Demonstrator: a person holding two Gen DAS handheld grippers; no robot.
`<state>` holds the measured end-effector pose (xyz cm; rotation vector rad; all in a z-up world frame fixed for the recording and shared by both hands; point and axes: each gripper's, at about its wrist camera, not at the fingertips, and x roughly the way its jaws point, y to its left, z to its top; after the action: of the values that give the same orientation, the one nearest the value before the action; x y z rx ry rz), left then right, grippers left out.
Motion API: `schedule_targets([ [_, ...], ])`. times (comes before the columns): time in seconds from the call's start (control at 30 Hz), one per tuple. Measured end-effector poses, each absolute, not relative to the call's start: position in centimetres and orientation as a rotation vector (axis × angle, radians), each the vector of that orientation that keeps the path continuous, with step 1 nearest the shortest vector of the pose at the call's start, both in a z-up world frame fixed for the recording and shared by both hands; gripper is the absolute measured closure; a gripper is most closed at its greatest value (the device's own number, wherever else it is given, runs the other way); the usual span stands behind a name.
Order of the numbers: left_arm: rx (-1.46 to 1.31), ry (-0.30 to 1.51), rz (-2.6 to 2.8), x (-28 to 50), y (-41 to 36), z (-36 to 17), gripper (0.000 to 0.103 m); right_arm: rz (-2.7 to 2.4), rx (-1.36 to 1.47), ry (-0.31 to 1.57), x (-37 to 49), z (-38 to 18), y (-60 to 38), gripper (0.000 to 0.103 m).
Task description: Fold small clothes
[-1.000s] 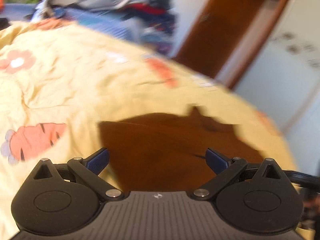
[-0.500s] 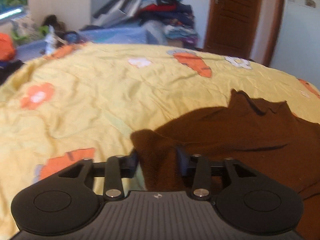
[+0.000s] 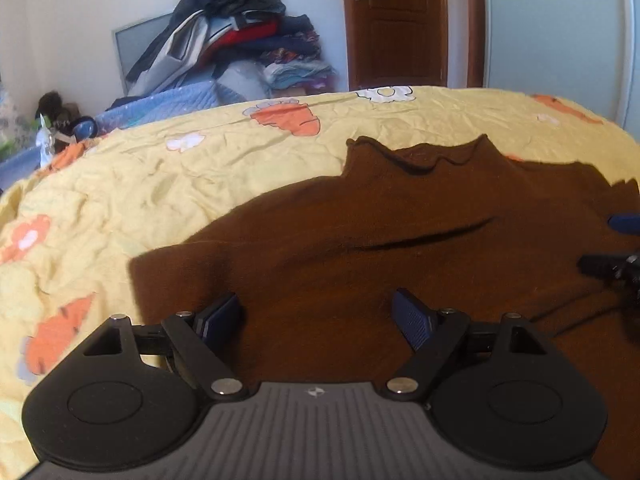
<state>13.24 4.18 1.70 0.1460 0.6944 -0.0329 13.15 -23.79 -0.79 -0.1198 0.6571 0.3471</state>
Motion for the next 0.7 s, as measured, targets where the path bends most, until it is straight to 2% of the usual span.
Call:
schedule_targets([
  [0.17, 0.045, 0.680, -0.065, 7.4, 4.6, 4.4, 0.020, 0.305, -0.135, 0.681, 10.1, 1.1, -24.2, 0.016],
  [0.3, 0.036, 0.777, -0.142, 3.4, 2.5, 1.8, 0.020, 0.397, -0.102, 0.687, 5.1, 1.1, -23.2, 0.005],
  [0.33, 0.084, 0.731, -0.125, 2.2, 1.9, 1.0, 0.017, 0.403, -0.132, 0.720, 4.3, 0.3, -22.6, 0.005],
  [0.37, 0.128, 0.691, -0.109, 1.0, 1.5, 0.6, 0.017, 0.401, -0.179, 0.741, 3.5, -0.8, -22.2, 0.000],
  [0.4, 0.135, 0.690, -0.106, 0.2, 1.5, 0.6, 0.017, 0.394, -0.208, 0.680, 2.1, -1.2, -22.4, 0.000],
  [0.53, 0.055, 0.766, -0.097, -2.7, 2.3, 1.2, 0.017, 0.301, -0.145, 0.749, -0.1, -0.2, -24.7, 0.000],
  [0.7, 0.107, 0.738, -0.112, -7.7, 0.7, 0.8, 0.016, 0.402, -0.149, 0.757, -6.3, -0.1, -23.4, 0.000],
])
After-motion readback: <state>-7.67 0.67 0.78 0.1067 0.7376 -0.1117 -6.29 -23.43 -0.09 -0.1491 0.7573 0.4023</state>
